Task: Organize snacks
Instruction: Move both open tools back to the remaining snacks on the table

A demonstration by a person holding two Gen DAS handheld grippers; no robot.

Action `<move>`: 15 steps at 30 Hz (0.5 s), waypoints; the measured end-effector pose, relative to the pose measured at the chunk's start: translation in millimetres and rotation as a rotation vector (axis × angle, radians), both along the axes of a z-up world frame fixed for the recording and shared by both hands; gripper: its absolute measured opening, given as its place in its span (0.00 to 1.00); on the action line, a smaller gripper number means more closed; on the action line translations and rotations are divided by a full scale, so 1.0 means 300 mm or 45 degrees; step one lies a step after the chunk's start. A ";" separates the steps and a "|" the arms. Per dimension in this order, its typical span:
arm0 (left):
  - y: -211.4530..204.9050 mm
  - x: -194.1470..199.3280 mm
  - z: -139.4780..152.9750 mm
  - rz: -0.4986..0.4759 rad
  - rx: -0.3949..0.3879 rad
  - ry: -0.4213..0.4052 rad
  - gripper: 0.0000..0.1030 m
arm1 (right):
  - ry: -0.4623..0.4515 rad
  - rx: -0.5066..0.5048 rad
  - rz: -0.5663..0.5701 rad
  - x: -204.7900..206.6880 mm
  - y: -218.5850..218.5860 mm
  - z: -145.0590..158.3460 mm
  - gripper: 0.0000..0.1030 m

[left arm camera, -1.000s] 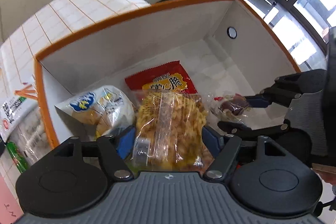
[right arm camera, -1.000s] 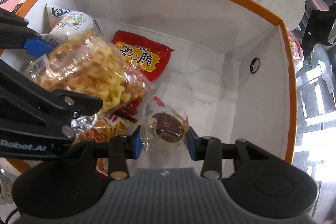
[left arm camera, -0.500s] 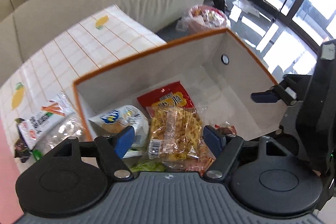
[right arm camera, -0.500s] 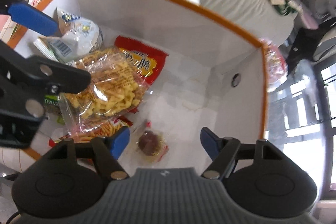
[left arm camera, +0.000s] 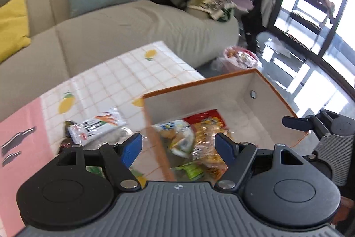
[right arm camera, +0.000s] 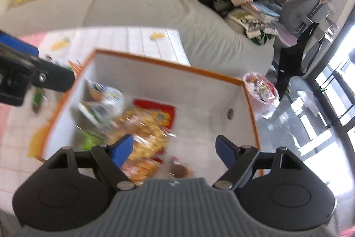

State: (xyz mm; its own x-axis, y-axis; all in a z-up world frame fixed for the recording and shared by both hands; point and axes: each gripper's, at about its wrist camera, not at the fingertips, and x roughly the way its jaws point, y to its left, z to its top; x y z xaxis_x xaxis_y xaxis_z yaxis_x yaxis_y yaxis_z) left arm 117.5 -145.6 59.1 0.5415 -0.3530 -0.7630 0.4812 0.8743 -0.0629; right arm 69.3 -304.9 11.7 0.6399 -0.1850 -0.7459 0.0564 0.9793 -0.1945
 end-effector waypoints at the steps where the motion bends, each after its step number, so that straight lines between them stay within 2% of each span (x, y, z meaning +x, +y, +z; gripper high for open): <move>1: 0.023 -0.009 0.001 0.018 -0.008 -0.006 0.85 | -0.022 0.021 0.004 -0.009 0.019 0.008 0.77; 9: 0.251 -0.054 -0.033 0.217 -0.061 -0.007 0.85 | -0.172 0.107 0.070 -0.053 0.194 0.029 0.77; 15: 0.409 -0.080 -0.093 0.316 -0.080 0.015 0.85 | -0.186 0.139 0.173 -0.061 0.338 -0.011 0.75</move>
